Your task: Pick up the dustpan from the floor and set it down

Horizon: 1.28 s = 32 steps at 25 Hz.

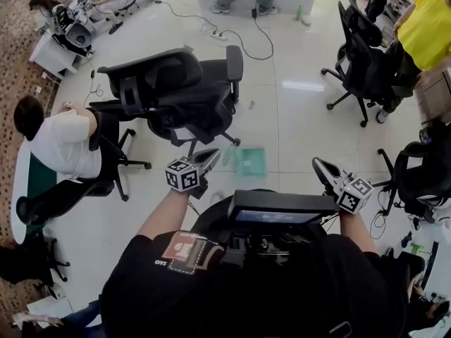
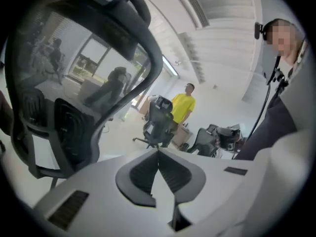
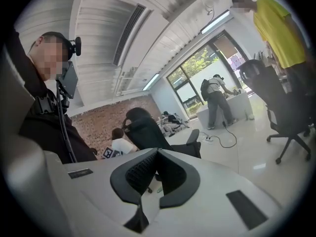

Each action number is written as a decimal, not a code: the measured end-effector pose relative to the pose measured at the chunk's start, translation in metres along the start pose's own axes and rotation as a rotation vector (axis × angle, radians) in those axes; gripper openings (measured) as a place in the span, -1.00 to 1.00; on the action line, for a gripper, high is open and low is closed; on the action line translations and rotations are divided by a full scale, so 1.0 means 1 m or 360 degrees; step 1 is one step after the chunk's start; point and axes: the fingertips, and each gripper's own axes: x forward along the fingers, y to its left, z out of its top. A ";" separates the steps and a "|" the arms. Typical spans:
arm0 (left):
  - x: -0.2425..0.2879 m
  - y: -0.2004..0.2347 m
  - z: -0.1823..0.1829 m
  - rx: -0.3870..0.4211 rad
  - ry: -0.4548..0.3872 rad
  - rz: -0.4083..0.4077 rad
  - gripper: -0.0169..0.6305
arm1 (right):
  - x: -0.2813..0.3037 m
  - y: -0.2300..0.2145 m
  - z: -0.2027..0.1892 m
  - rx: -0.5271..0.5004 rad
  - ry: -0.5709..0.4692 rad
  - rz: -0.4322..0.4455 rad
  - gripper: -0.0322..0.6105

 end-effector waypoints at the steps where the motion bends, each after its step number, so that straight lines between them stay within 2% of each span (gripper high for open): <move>1: 0.009 0.018 -0.008 0.0003 0.0067 0.0024 -0.87 | 0.001 -0.007 -0.004 -0.0003 0.0029 -0.0013 -0.87; 2: 0.018 0.033 -0.020 -0.0005 0.0139 0.0028 -0.86 | 0.002 -0.010 -0.009 0.0002 0.0061 -0.0025 -0.87; 3: 0.025 0.046 -0.034 -0.0025 0.0213 0.0019 -0.73 | 0.003 -0.010 -0.013 0.0018 0.0087 -0.0039 -0.87; 4: 0.032 0.059 -0.050 -0.0056 0.0285 0.0005 -0.51 | 0.006 -0.010 -0.016 0.0036 0.0104 -0.0058 -0.87; 7: 0.050 0.097 -0.095 -0.0147 0.0486 -0.0013 -0.16 | 0.010 -0.017 -0.030 0.0073 0.0137 -0.0141 -0.87; 10: 0.068 0.127 -0.138 -0.0197 0.0680 -0.0027 0.08 | 0.015 -0.025 -0.040 0.0125 0.0152 -0.0200 -0.87; 13: 0.084 0.161 -0.166 -0.0242 0.0773 0.0021 0.09 | 0.017 -0.031 -0.048 0.0171 0.0158 -0.0242 -0.87; 15: 0.094 0.184 -0.178 -0.0319 0.0768 0.0064 0.09 | 0.016 -0.035 -0.054 0.0190 0.0176 -0.0279 -0.87; 17: 0.104 0.203 -0.186 -0.0458 0.0713 0.0077 0.09 | 0.014 -0.040 -0.061 0.0217 0.0193 -0.0319 -0.87; 22: 0.131 0.229 -0.195 -0.0838 0.0547 -0.0008 0.09 | 0.022 -0.049 -0.080 0.0263 0.0251 -0.0349 -0.87; 27: 0.159 0.232 -0.212 -0.1005 0.0545 -0.0138 0.09 | 0.030 -0.062 -0.090 0.0296 0.0298 -0.0365 -0.87; 30: 0.163 0.234 -0.216 -0.1053 0.0460 -0.0181 -0.08 | 0.030 -0.062 -0.097 0.0303 0.0304 -0.0361 -0.87; 32: 0.163 0.240 -0.212 -0.1088 0.0365 -0.0180 -0.33 | 0.030 -0.059 -0.100 0.0294 0.0313 -0.0358 -0.87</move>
